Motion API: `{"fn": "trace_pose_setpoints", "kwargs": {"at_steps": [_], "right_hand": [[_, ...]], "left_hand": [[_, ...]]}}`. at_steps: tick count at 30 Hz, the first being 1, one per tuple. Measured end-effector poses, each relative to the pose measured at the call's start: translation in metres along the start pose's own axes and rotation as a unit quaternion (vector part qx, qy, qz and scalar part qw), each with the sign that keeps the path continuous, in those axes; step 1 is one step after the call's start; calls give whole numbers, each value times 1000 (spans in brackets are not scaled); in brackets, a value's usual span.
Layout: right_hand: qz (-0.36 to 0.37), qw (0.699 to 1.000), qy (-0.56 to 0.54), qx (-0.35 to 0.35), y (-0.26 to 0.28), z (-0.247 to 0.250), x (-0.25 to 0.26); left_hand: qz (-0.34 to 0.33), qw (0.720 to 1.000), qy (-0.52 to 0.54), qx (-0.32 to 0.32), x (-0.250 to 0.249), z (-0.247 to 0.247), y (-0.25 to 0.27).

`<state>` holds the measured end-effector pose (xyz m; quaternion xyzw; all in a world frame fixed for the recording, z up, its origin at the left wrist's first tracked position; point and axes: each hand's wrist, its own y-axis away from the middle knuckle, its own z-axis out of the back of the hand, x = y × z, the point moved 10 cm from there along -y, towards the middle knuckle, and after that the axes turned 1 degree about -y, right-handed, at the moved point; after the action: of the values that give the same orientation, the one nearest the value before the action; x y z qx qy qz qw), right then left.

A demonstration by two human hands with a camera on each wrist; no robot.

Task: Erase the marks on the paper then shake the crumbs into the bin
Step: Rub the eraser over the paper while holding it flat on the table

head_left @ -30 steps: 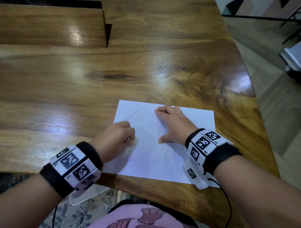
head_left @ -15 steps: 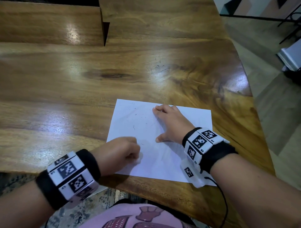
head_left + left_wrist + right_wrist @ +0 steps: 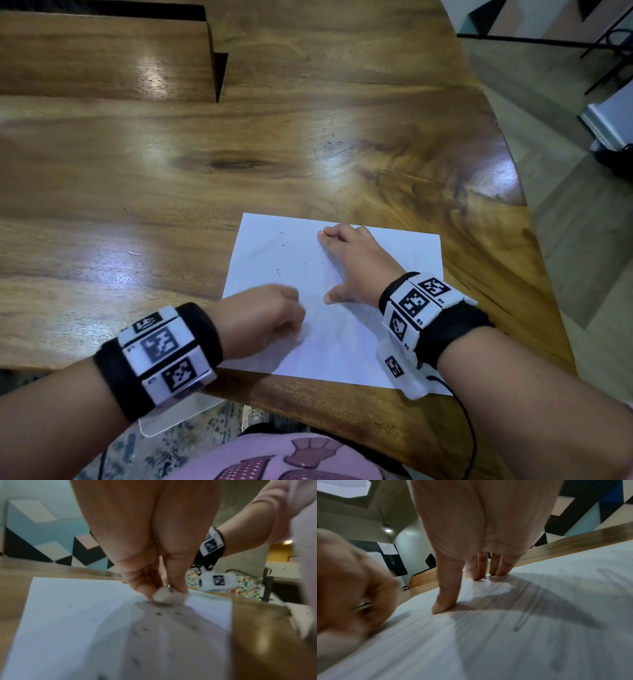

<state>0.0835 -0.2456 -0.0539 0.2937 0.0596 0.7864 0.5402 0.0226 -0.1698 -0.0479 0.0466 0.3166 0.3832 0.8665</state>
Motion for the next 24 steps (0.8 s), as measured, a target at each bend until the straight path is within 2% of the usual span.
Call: {"fn": "trace_pose_setpoints", "kwargs": {"at_steps": [2, 3, 5, 8, 9, 13, 16, 20, 22, 24], "right_hand": [[0, 1000, -5, 0, 0, 0, 0], [0, 1000, -6, -1, 0, 0, 0], [1, 1000, -8, -2, 0, 0, -1], [3, 1000, -14, -3, 0, 0, -1], [4, 1000, -14, -4, 0, 0, -1], [-17, 1000, -7, -15, 7, 4, -12], [-49, 998, -20, -30, 16, 12, -35], [-42, 999, -17, -26, 21, 13, -37], [-37, 999, -18, -29, 21, 11, -35], [-39, 998, -22, -33, 22, 10, -36]], "left_hand": [[29, 997, -7, -66, 8, 19, -12], [34, 996, -9, -78, 9, 21, -13], [8, 998, -22, -53, -1, 10, -6], [-32, 999, -26, 20, -18, -15, 16], [-35, 999, -28, 20, -18, -17, 19], [-16, 999, -51, 6, -10, -18, 21], [28, 999, -7, 28, -7, -18, 18], [73, 995, 3, 75, 2, 1, -5], [91, 995, 11, 44, 14, 23, -25], [117, 993, 21, -22, 29, 52, -49]]}}
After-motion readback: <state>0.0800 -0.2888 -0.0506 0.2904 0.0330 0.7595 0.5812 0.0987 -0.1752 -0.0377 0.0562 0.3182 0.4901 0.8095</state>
